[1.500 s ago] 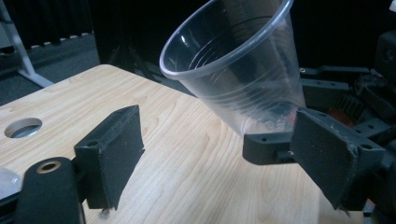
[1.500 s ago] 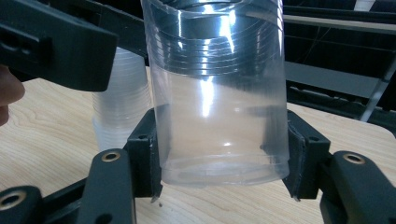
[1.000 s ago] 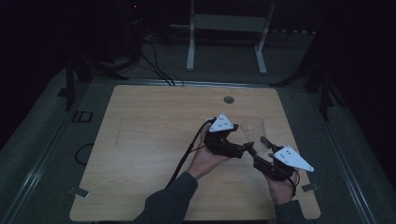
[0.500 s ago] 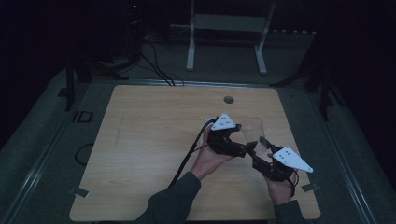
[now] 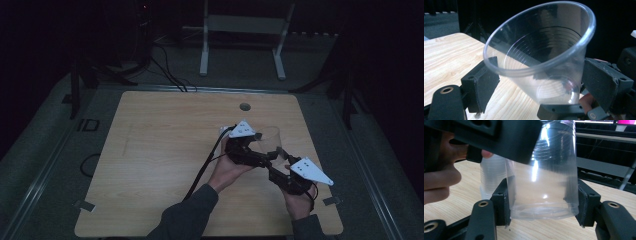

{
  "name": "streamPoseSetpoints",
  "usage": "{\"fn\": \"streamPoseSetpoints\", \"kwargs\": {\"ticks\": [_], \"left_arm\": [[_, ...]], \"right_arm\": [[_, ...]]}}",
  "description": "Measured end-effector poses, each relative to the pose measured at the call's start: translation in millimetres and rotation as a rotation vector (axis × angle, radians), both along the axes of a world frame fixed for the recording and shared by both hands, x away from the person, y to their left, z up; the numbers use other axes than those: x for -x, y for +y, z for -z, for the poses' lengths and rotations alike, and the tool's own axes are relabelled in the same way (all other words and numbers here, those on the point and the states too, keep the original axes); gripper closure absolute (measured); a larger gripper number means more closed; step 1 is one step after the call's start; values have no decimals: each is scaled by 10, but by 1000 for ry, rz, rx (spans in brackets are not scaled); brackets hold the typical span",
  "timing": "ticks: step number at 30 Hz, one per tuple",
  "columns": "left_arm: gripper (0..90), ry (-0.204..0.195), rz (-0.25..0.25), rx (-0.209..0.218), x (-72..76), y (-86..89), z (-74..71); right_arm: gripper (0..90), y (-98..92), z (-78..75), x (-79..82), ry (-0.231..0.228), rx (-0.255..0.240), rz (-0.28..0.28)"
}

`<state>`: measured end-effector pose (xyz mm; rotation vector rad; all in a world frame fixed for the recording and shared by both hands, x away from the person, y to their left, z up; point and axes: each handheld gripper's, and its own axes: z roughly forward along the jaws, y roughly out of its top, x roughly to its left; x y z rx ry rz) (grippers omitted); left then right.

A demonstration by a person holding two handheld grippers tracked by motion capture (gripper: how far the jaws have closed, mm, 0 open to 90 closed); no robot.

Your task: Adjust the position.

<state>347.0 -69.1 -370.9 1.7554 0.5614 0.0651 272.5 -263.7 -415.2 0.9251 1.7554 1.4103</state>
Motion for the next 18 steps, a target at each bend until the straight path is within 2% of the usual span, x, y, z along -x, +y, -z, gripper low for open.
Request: {"fn": "streamPoseSetpoints", "kwargs": {"ticks": [10,18], "left_arm": [[154,20,-15,34,-19,-34,-4],[230,39,-18,70,-32,-26,7]], "right_arm": [[416,15,12,0,1,7,-7],[416,16,17,-3,3,10,-10]]}}
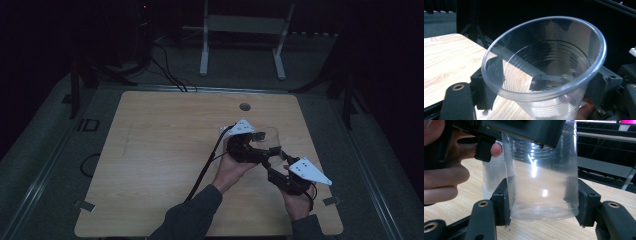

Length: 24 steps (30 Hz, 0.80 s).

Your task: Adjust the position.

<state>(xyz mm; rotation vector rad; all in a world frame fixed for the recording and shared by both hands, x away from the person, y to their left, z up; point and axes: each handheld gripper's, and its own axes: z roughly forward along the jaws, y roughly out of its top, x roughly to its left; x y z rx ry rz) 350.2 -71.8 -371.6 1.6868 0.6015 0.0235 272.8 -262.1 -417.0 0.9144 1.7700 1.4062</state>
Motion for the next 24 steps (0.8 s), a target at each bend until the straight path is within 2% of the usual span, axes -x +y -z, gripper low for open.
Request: {"fn": "streamPoseSetpoints", "kwargs": {"ticks": [10,18,24], "left_arm": [[280,-16,-6,3,17,1,-5],[294,-28,-11,-8,24,9,-2],[296,-43,-14,-45,16,25,-1]], "right_arm": [[410,-11,-13,-6,8,3,-4],[383,-12,-36,-26,34,34,-26],[321,-28,-61,-45,61,58,-44]]}}
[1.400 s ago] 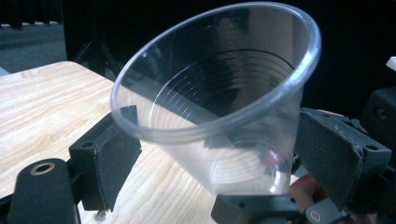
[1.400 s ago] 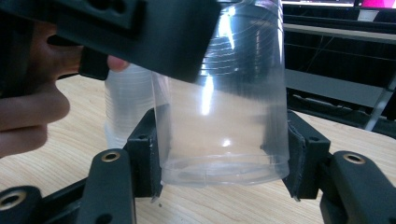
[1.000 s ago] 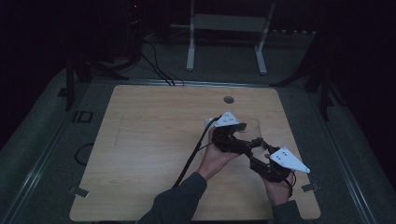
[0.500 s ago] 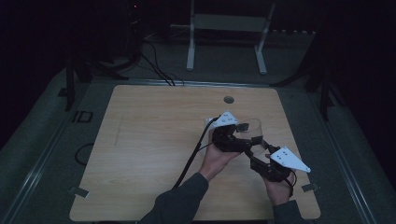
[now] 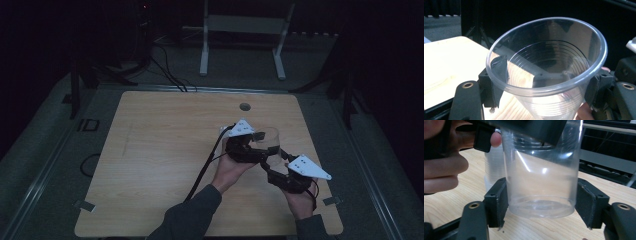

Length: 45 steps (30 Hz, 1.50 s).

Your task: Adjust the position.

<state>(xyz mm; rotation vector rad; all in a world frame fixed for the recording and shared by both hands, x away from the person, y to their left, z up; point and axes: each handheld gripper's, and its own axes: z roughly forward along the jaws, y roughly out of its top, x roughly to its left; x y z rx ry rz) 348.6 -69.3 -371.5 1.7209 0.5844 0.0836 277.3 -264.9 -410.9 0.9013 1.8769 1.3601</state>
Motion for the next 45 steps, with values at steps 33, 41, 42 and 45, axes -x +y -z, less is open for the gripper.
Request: {"fn": "streamPoseSetpoints", "kwargs": {"ticks": [33,41,42,45], "left_arm": [[220,-64,-33,-100,54,-47,37],[211,-53,-57,-18,63,-16,36],[218,-51,-56,-13,65,-17,35],[233,-52,-59,5,76,-21,37]], "right_arm": [[418,16,-42,-156,141,9,-96],[419,29,4,-141,135,-42,-84],[419,32,11,-139,132,-46,-82],[420,36,25,-130,125,-68,-79]]}}
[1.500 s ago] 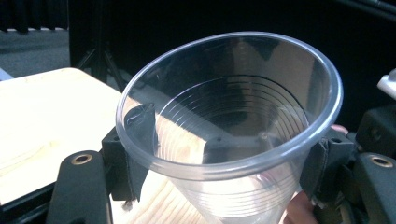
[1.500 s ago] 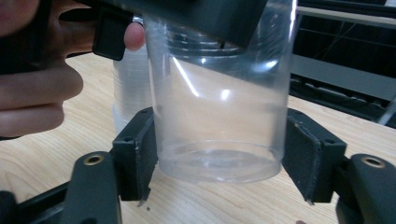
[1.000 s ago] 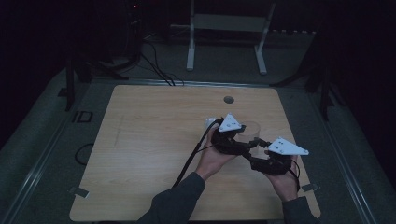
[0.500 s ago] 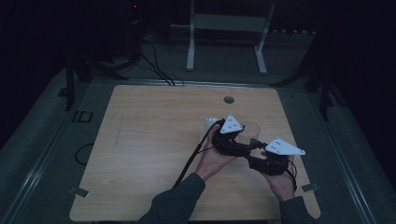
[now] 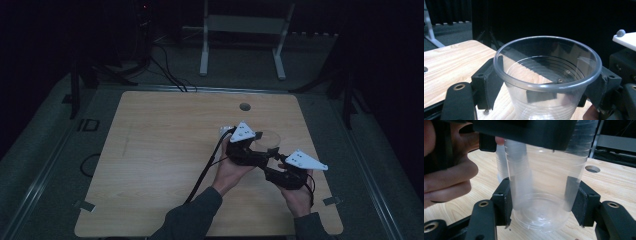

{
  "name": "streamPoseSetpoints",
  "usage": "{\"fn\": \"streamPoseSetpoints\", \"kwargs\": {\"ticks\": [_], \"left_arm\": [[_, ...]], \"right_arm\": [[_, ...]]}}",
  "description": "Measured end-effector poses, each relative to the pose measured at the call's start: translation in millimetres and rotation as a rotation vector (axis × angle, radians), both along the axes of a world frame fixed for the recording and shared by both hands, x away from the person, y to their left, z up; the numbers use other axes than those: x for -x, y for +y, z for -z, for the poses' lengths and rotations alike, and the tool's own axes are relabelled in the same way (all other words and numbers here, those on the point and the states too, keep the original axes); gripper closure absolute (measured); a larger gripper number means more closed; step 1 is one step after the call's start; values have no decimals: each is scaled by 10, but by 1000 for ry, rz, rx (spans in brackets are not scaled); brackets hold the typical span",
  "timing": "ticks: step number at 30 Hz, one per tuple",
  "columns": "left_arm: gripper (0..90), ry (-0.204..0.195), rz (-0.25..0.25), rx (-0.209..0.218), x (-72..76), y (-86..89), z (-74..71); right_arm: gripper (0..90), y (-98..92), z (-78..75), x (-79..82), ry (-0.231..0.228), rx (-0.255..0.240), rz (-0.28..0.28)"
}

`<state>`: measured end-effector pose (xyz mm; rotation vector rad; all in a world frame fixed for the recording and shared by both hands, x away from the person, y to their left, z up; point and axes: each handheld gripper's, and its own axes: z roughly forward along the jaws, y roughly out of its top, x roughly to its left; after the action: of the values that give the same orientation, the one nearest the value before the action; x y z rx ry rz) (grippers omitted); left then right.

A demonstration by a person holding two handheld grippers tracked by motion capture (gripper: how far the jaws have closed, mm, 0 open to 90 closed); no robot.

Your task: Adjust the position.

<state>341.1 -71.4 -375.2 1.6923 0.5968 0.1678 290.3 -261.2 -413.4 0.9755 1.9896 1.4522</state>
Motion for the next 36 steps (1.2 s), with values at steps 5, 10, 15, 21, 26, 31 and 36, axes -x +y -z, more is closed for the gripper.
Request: {"fn": "streamPoseSetpoints", "kwargs": {"ticks": [5,10,15,21,26,31,36], "left_arm": [[243,-2,-4,25,13,-2,-8],[243,-7,-5,25,19,-2,-12],[261,-20,1,12,32,-6,-6],[280,-35,-2,-1,43,-13,10],[286,-48,-7,-10,50,-15,9],[287,-75,-28,-29,74,-25,8],[287,-105,-56,-57,97,-34,7]], "right_arm": [[420,7,7,11,-5,-11,1],[420,9,12,17,-8,-15,-3],[419,4,22,25,-11,-10,-4],[392,-7,32,20,-7,-11,-7],[336,-22,34,18,-5,-9,-1],[302,-59,41,35,-1,-16,6],[293,-92,48,62,4,-16,11]]}}
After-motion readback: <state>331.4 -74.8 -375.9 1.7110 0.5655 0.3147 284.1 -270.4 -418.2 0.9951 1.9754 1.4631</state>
